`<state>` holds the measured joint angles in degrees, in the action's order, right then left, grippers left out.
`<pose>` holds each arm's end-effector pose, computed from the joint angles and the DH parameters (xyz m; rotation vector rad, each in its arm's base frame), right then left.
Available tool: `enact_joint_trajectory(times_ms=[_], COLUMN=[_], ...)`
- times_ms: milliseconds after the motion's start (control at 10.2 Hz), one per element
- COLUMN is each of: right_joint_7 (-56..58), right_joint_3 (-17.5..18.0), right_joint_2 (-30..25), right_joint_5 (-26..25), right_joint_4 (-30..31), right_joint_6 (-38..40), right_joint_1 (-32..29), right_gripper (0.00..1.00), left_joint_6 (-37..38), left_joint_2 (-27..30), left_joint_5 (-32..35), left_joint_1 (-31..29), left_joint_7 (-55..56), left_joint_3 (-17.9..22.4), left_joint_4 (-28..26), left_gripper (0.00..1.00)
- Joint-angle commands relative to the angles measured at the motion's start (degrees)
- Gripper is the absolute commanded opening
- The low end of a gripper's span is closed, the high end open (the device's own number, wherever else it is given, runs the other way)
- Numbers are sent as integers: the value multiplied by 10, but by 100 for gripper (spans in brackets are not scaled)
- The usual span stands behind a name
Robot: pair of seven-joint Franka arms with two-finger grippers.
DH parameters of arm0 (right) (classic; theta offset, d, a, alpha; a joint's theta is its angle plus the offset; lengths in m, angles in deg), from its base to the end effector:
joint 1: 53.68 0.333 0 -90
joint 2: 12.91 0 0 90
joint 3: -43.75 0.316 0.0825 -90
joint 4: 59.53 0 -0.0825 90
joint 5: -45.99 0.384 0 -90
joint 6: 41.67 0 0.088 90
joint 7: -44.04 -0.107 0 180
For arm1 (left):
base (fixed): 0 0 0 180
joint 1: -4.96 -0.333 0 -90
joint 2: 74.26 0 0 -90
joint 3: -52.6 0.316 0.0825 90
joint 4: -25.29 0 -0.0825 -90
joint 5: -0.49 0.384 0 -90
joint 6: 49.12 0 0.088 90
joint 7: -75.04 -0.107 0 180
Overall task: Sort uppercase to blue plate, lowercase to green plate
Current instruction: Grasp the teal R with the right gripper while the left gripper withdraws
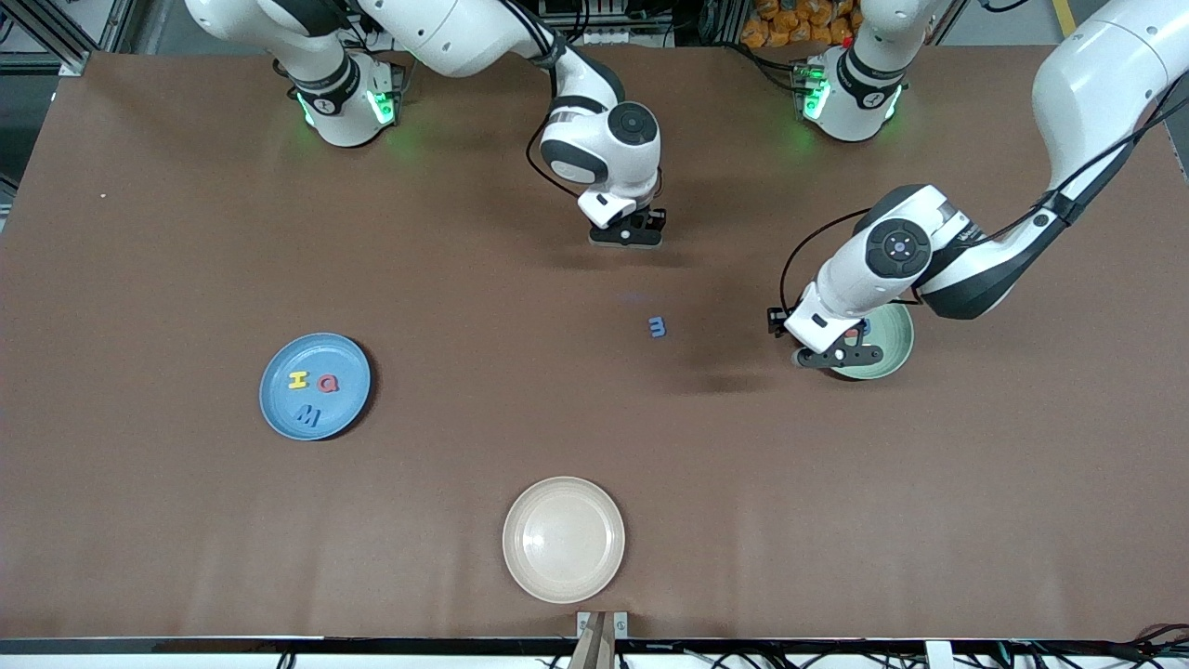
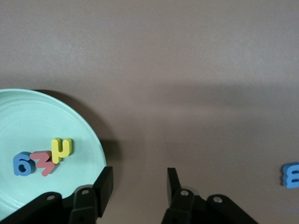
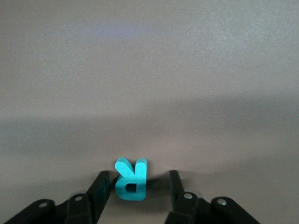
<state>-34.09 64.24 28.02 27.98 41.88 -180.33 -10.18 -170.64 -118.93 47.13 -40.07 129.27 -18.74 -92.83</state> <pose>0.3048 0.5818 0.1768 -3.1324 0.1383 0.0408 0.5334 -0.2032 0.2693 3.1024 0.0862 -0.1106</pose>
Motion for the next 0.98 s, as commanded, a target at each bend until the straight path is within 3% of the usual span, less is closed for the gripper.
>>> enact_joint_trajectory(times_ms=[0, 98, 393, 884], right_joint_7=[-18, -14, 7, 180], right_joint_3=[-4, -4, -4, -4], right_joint_2=[10, 6, -48, -179], right_joint_5=[-17, -18, -14, 47], right_joint_4=[-16, -16, -12, 30], right_joint_6=[0, 1, 39, 163], right_joint_1=[7, 4, -39, -246], right_gripper=[8, 0, 0, 0], left_joint_6=[2, 3, 2, 2], left_joint_2=[-4, -4, -4, -10], left_joint_5=[6, 6, 6, 6], left_joint_1=[23, 36, 64, 143], left_joint_7=[34, 46, 65, 147], left_joint_3=[3, 13, 26, 61], left_joint_4=[16, 18, 32, 65], left_gripper=[55, 55, 55, 54])
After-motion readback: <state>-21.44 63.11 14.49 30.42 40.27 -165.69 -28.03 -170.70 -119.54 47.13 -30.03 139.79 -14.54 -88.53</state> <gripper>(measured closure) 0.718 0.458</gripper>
